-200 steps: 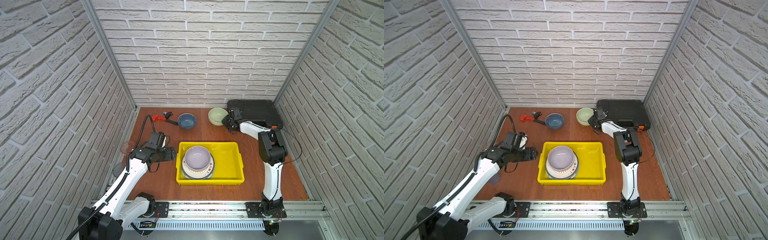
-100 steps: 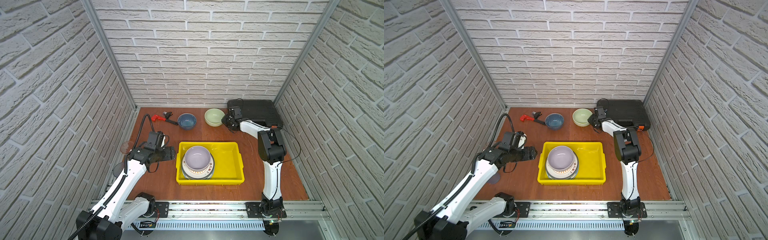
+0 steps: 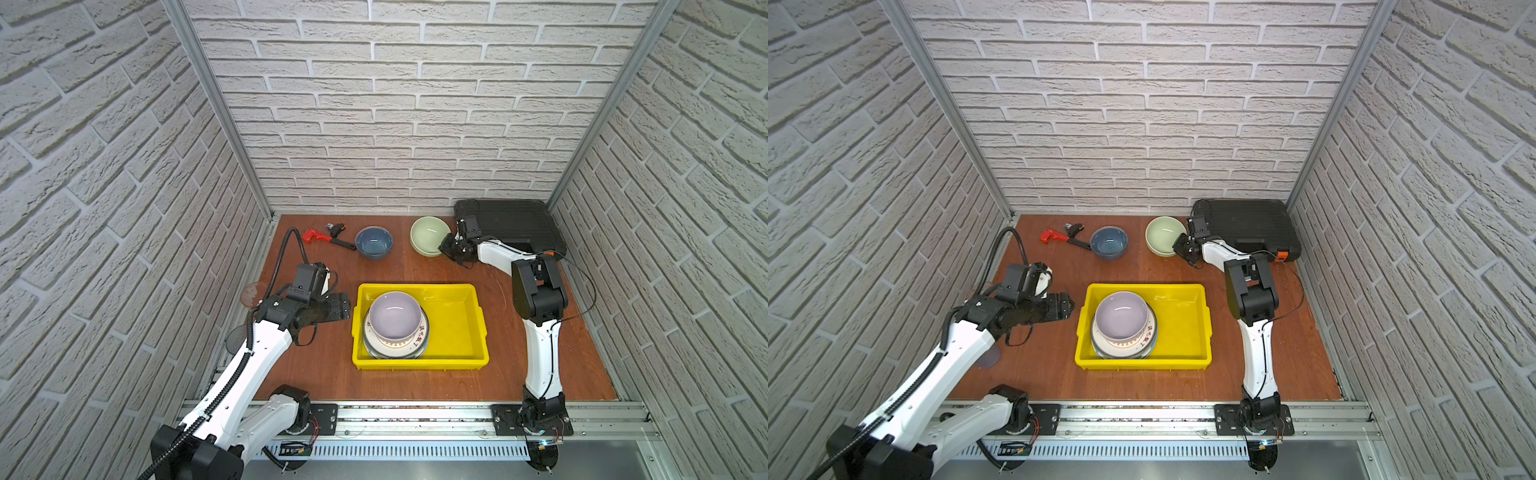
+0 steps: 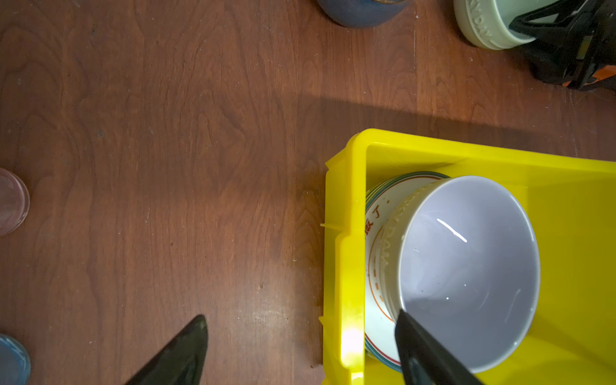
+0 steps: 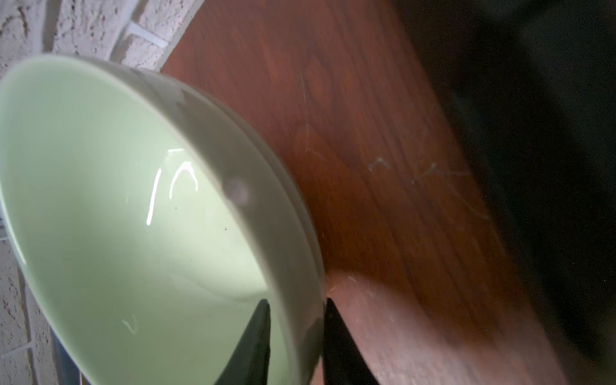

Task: Place the mixed dishes into the plastic bin
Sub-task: 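Lower the right gripper and close it on the pale green bowl's rim, then lift the pale green bowl and carry it over the bin with the right gripper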

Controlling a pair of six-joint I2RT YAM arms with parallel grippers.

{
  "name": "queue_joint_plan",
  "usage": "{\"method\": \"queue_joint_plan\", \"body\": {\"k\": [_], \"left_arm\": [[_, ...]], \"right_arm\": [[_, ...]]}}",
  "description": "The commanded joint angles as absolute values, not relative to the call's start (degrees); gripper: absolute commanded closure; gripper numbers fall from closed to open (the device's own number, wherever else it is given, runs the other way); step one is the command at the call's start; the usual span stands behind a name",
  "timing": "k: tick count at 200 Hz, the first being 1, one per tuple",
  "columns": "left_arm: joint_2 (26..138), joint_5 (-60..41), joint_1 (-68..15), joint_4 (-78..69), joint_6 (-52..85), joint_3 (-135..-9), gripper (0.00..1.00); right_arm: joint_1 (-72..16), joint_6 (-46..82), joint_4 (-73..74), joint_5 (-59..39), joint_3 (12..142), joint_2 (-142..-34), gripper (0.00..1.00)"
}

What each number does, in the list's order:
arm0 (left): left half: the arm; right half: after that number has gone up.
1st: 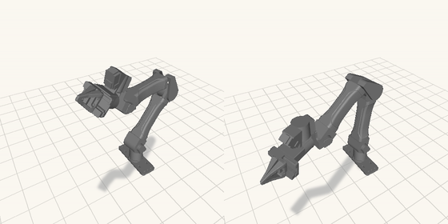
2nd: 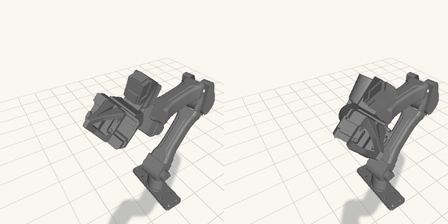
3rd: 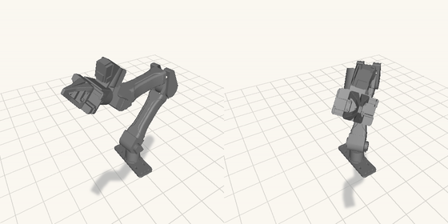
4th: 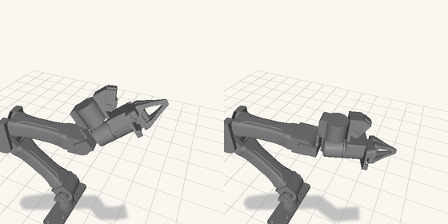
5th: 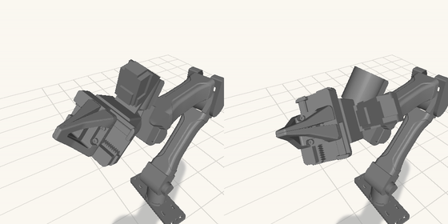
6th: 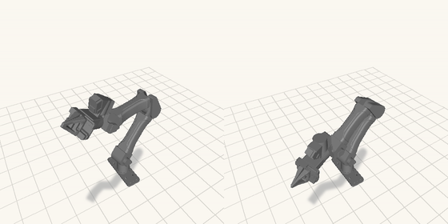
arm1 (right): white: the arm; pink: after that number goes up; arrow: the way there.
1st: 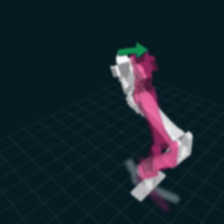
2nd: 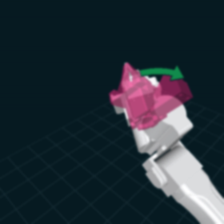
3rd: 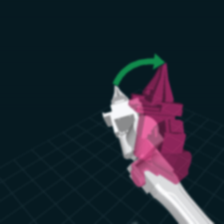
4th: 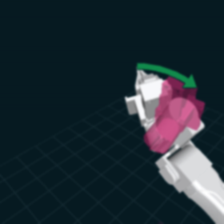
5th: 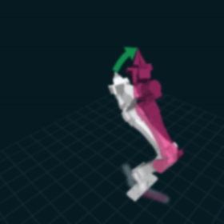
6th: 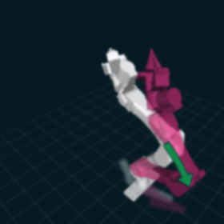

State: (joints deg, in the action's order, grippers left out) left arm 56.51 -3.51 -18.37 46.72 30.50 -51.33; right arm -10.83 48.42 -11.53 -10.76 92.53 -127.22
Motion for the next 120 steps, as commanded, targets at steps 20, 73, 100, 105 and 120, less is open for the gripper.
{"method": "queue_joint_plan", "body": {"k": [20,73,100,105,120], "left_arm": [[55.2,-3.5,-17.8,47.3,30.3,-52.0,0.13],[55.1,-3.6,-17.8,46.9,30.6,-51.6,0.12],[55.3,-3.8,-17.8,46.5,30.6,-52.0,0.12],[55.3,-3.8,-17.8,46.3,30.6,-52.0,0.12],[55.4,-4.1,-17.8,45.8,30.3,-51.9,0.12]], "right_arm": [[-10.7,46.4,-12.9,-12.4,91.1,-127.5,0.80],[-10.3,45.6,-11.8,-14.0,90.4,-124.3,0.93],[-10.2,45.4,-11.4,-14.7,90.0,-121.3,0.94],[-10.1,45.4,-11.3,-14.8,90.0,-120.8,0.94],[-10.0,45.3,-11.1,-15.6,90.1,-119.1,0.94]]}}
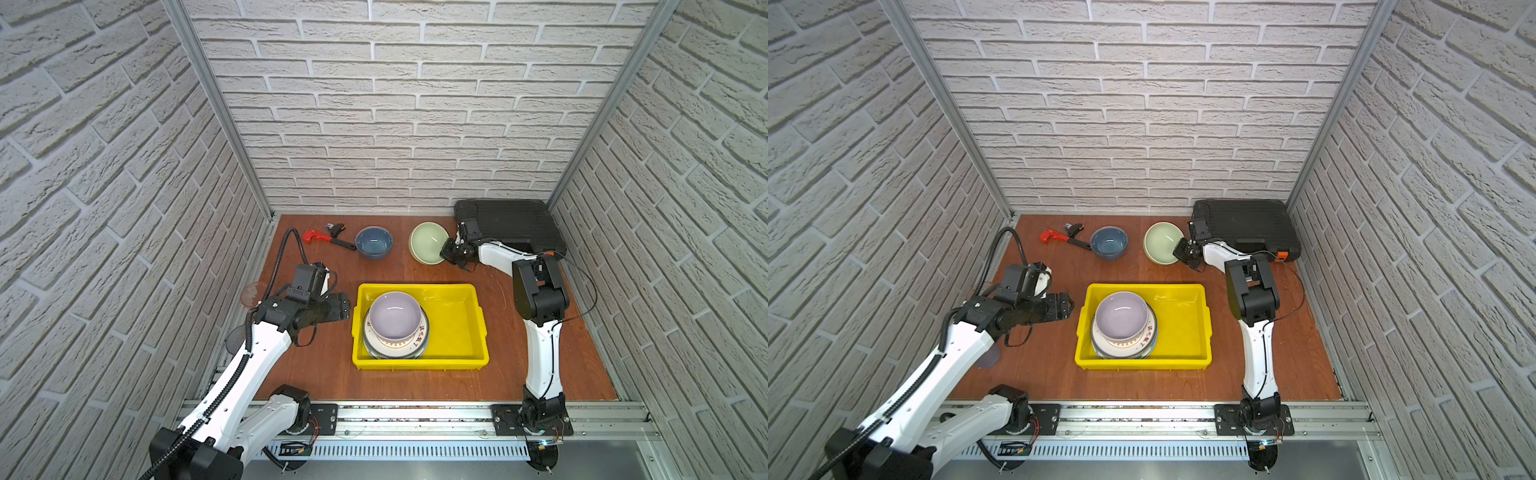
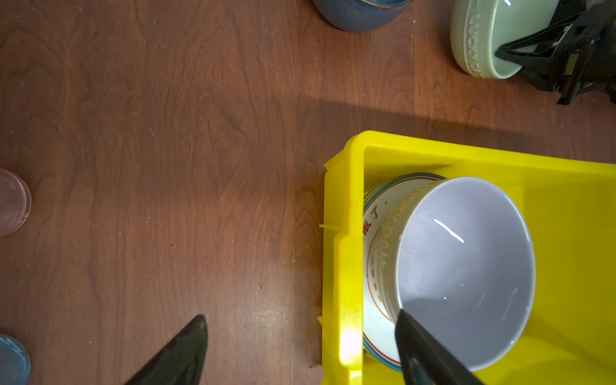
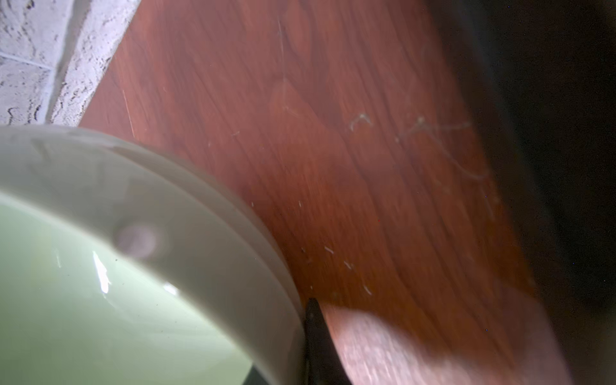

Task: Place the mixed dishes into the plastic bin
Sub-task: 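Lift the pale green bowl and carry it over the bin with the right gripper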

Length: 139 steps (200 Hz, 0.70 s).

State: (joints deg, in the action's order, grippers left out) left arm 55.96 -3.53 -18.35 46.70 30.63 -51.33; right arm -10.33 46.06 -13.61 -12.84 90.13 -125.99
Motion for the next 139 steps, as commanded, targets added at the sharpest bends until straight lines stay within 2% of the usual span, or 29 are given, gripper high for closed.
{"method": "queue_joint_plan", "body": {"k": [1,73,98,139], "left_arm": [[55.4,-4.1,-17.8,45.8,30.3,-51.9,0.12],[54.2,-3.2,-17.8,44.7,29.6,-50.9,0.07],[54.3,-1.6,-17.5,45.3,29.4,-51.1,0.02],[54.7,-1.3,-16.5,44.9,28.4,-51.1,0.02]], "right_arm": [[-10.0,45.2,-11.1,-15.6,90.2,-119.0,0.94],[-10.0,37.8,-19.4,-18.1,94.3,-110.9,0.94],[-11.3,32.4,-26.3,-18.4,96.3,-107.0,0.95],[-14.5,23.8,-37.9,-15.7,98.0,-99.7,0.94]]}}
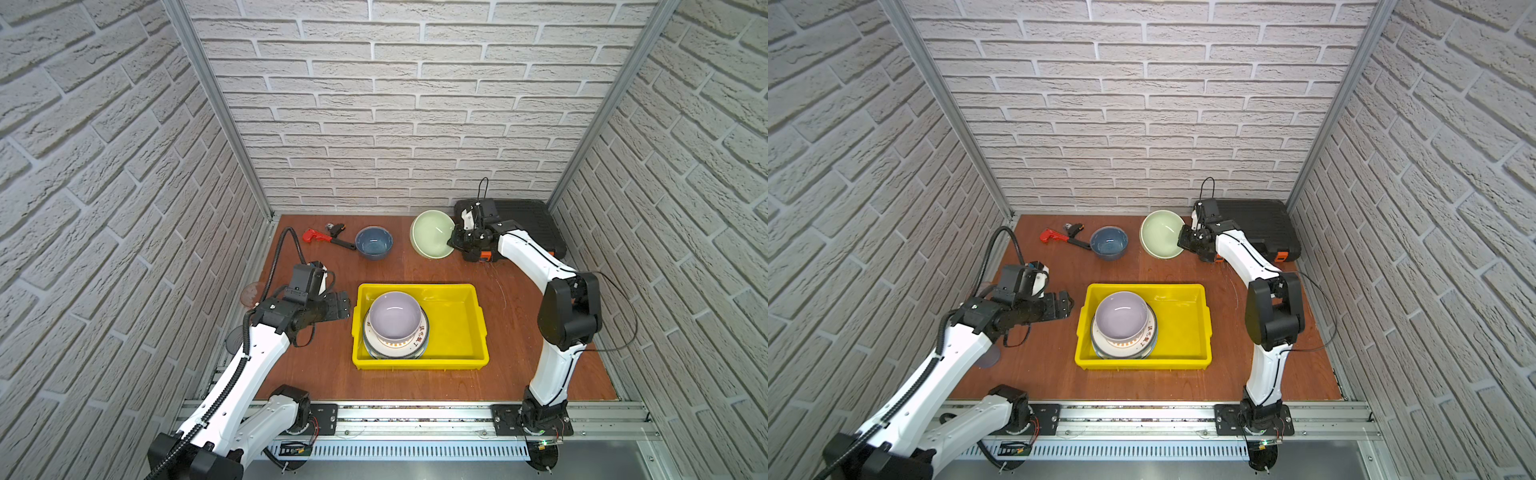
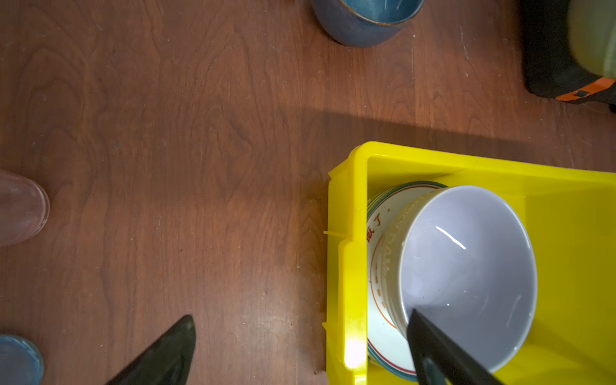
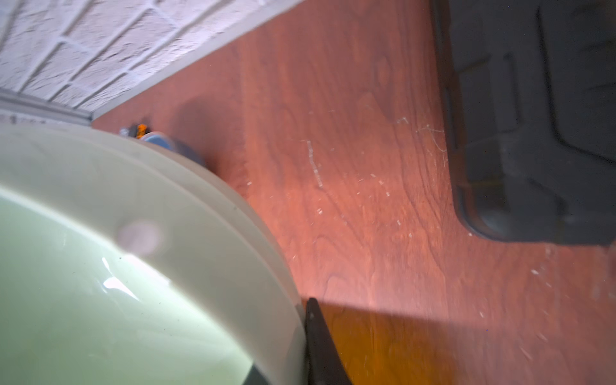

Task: Place the mixed dishes into the plastic bin
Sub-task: 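Lift the pale green bowl and carry it over the bin with the right gripper, then lower the pale green bowl into the lavender bowl with the right gripper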

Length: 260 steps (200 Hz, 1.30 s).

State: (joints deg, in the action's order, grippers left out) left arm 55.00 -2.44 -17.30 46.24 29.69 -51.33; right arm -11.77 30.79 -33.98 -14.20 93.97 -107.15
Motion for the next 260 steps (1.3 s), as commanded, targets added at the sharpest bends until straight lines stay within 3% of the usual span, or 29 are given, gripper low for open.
{"method": "queue_joint_plan", "body": {"k": [1,44,106,260], "left_arm": [[54.7,-1.3,-16.4,44.9,28.4,-51.1,0.02],[54.6,-1.6,-15.5,43.6,28.0,-50.5,0.02],[52.6,-1.1,-14.7,42.8,27.8,-49.9,0.02],[49.1,-2.1,-14.2,41.6,28.0,-47.6,0.02]], "right_arm": [[-14.7,23.5,-38.3,-15.5,98.0,-99.5,0.94],[-19.8,18.1,-48.3,-10.6,98.9,-93.1,0.94],[-27.7,14.0,-56.8,-9.4,103.4,-92.3,0.94],[-39.5,12.3,-64.2,-5.3,109.3,-103.8,0.94]]}}
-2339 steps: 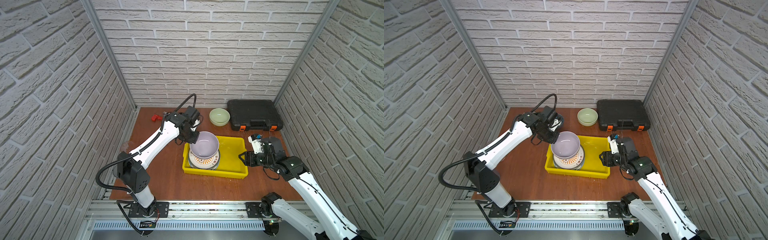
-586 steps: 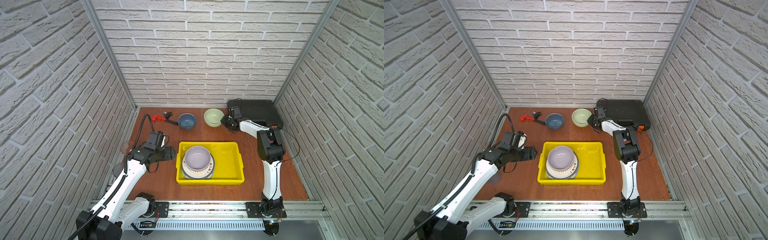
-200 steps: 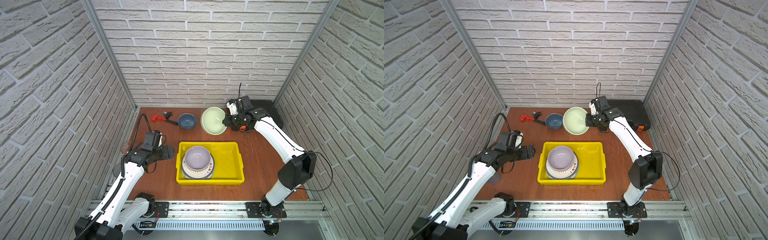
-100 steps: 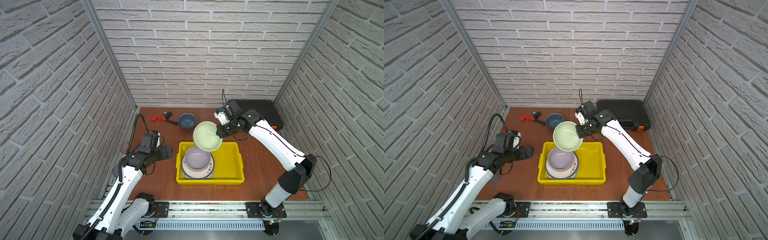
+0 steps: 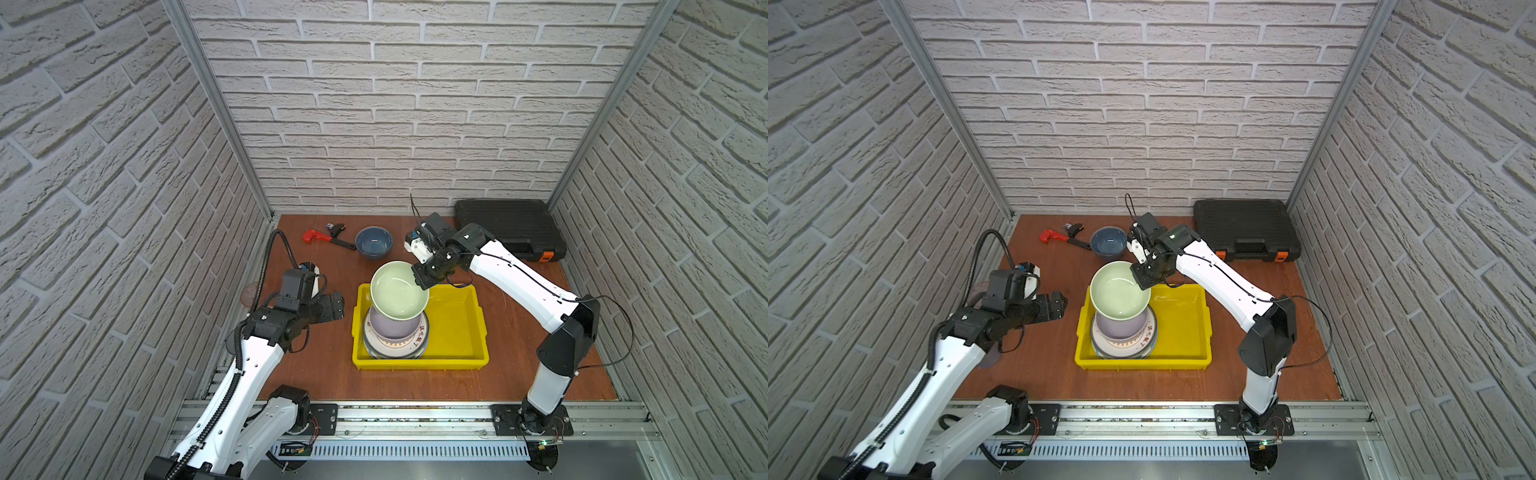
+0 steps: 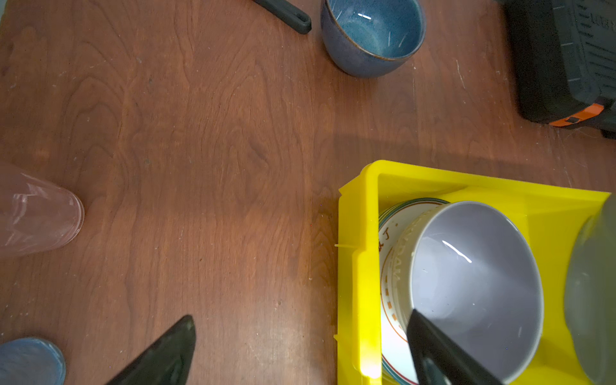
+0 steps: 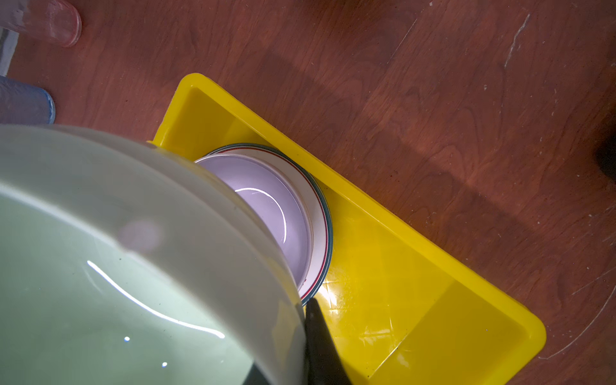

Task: Place the mixed dishes into the plastic bin
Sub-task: 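Lower the pale green bowl into the lavender bowl with the right gripper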

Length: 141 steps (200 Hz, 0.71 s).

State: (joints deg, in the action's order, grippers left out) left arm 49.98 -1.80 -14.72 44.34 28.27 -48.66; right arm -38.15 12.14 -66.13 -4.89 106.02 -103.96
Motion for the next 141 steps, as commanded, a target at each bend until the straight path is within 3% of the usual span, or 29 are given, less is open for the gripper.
{"method": "queue_joint_plan", "body": {"k": [1,141], "left_arm": [[49.1,-2.1,-14.3,41.7,28.0,-47.6,0.02],[48.3,-1.7,-14.2,40.7,28.0,-46.6,0.02]], "right_arm": [[-39.5,12.4,-64.3,-5.2,109.3,-103.9,0.94],[-41.1,12.7,-66.8,-4.0,109.4,-110.2,0.94]]}}
